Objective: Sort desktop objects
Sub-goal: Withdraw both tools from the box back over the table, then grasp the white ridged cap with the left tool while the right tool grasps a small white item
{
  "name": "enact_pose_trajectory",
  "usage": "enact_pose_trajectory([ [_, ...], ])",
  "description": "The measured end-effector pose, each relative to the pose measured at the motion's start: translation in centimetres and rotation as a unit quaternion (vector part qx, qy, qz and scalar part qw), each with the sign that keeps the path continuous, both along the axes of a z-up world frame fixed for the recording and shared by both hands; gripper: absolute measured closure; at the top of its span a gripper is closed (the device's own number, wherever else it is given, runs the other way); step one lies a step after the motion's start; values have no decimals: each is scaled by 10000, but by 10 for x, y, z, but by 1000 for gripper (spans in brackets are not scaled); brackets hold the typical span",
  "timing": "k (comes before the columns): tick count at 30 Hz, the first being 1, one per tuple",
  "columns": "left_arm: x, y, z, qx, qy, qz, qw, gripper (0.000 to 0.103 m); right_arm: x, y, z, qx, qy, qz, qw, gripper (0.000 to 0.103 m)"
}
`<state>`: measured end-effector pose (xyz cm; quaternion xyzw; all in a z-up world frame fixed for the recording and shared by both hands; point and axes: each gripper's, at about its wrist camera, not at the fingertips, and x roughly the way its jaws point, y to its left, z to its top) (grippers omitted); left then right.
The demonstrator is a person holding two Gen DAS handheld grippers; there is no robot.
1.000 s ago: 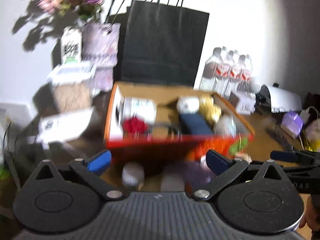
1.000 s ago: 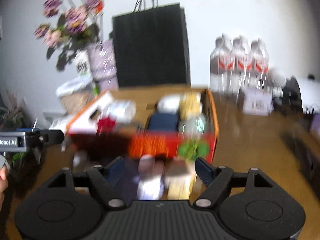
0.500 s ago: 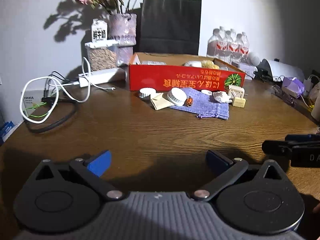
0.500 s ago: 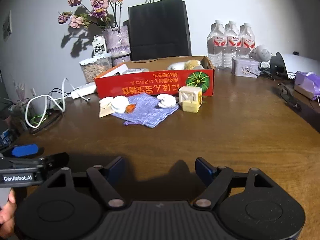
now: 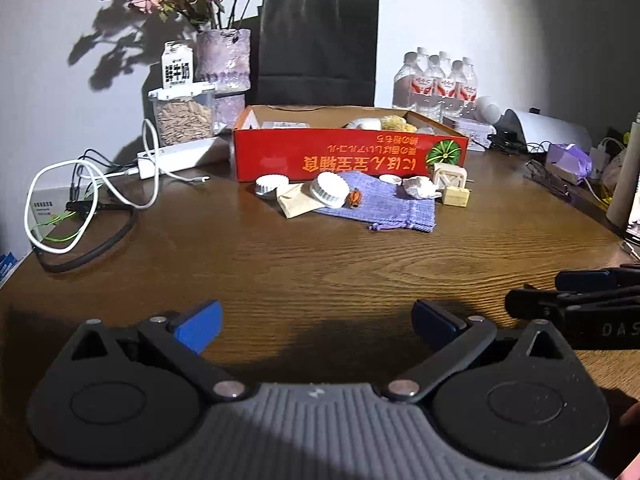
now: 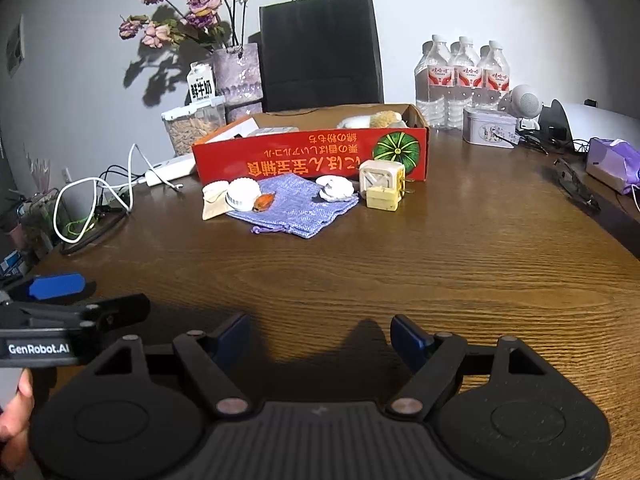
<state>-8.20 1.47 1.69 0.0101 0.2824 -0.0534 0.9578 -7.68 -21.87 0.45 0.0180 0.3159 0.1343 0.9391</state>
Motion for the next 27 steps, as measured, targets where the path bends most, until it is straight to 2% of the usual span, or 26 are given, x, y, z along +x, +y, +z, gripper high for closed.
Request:
enact_pose_trajectory([
  [7,25,-3,6,274,-107,-96,9995,3,27,-3,7,-53,-93,-10,9999,29],
  [8,32,-2,7,315,-104,-149,9993,5,35,-4,8,-35,-78,13,10000,38],
  [10,46,-1,11,316,-85,-281,9991,18,51,-3,11,-3,-54,93,9999,47],
  [11,55,0,12,315,-107,-344,9989,20,59,-2,13,5,-70,113,9999,49],
  [14,82,-2,15,454,-179,-512,9975,30,88,3,21,-32,-135,197,9997,54],
  [18,126,-10,15,542,-161,-843,9948,31,131,14,27,-282,-228,324,9988,56],
  [20,146,-14,12,523,-4,-908,9945,34,151,19,27,-307,-195,378,9986,58],
  [23,171,-19,4,449,195,-972,9941,44,173,27,21,-390,-133,399,9984,61],
  [24,176,-20,1,443,247,-940,9943,50,179,30,18,-432,-100,379,9983,63],
  [27,183,-18,-3,245,295,-1006,9942,58,189,33,6,-408,28,354,9985,68],
])
